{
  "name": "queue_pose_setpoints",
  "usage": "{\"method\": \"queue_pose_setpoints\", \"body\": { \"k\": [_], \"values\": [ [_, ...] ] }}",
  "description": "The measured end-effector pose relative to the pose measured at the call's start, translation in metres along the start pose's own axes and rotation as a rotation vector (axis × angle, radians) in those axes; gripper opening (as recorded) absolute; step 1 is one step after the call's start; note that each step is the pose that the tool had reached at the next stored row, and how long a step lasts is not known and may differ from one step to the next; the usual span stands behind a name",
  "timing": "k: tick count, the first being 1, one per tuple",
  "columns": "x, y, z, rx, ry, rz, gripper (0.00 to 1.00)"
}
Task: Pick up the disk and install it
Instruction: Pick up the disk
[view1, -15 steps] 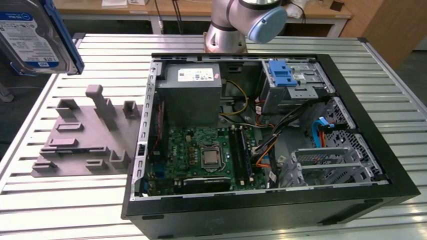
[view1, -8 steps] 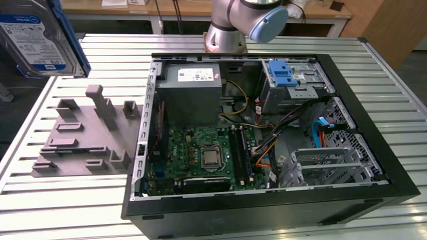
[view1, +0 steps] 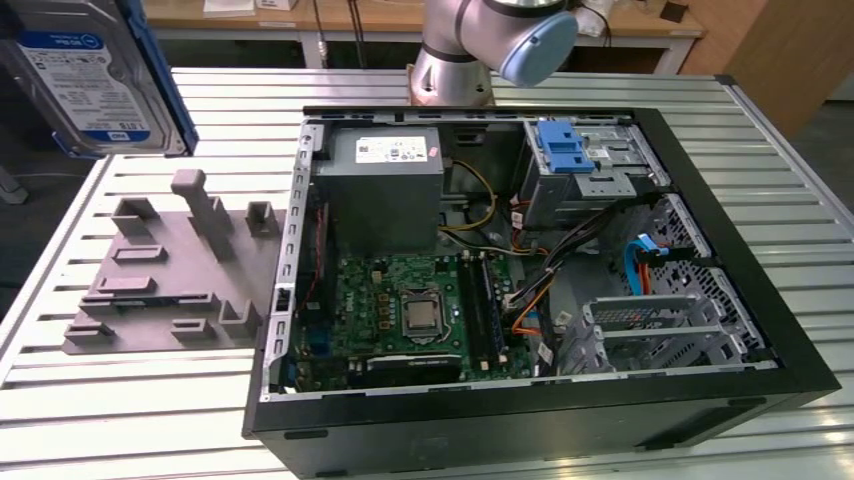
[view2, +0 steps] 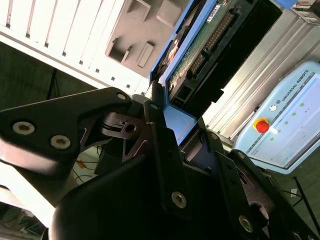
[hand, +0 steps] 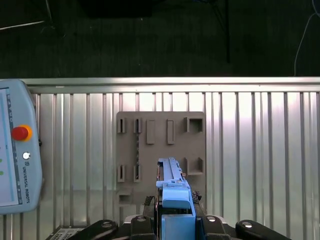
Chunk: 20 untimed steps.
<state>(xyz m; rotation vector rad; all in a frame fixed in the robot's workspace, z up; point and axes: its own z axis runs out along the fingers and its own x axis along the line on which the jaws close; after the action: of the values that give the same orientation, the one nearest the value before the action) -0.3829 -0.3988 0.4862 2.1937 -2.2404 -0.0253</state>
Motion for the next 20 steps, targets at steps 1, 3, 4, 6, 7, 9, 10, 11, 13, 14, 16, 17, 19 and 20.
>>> {"method": "queue_pose_setpoints", "body": {
  "k": [1, 3, 4, 6, 7, 9, 10, 11, 13, 14, 16, 17, 19, 20],
  "values": [
    [0.0004, -0.0024, 0.0000, -0.0001, 0.0000, 0.000, 0.36],
    [0.0010, -0.0069, -0.0001, -0.0002, 0.0000, 0.000, 0.36],
    [0.0014, -0.0091, -0.0001, -0.0003, 0.0000, 0.000, 0.36],
    [0.0021, -0.0136, -0.0002, -0.0004, 0.0000, 0.000, 0.36],
    [0.0025, -0.0158, -0.0003, -0.0005, 0.0000, 0.000, 0.36],
    [0.0032, -0.0201, -0.0003, -0.0006, 0.0000, 0.000, 0.36],
    [0.0035, -0.0221, -0.0003, -0.0006, -0.0001, 0.000, 0.36],
    [0.0039, -0.0242, -0.0004, -0.0007, 0.0000, 0.000, 0.36],
    [0.0046, -0.0284, -0.0004, -0.0007, 0.0000, 0.000, 0.36],
    [0.0049, -0.0304, -0.0005, -0.0008, 0.0000, 0.000, 0.36],
    [0.0054, -0.0346, -0.0006, -0.0011, 0.0001, 0.000, 0.36],
    [0.0057, -0.0368, -0.0006, -0.0010, 0.0000, 0.000, 0.36],
    [0.0063, -0.0411, -0.0007, -0.0011, 0.0000, 0.000, 0.36],
    [0.0066, -0.0433, -0.0007, -0.0012, 0.0000, 0.000, 0.36]
  ]
}}
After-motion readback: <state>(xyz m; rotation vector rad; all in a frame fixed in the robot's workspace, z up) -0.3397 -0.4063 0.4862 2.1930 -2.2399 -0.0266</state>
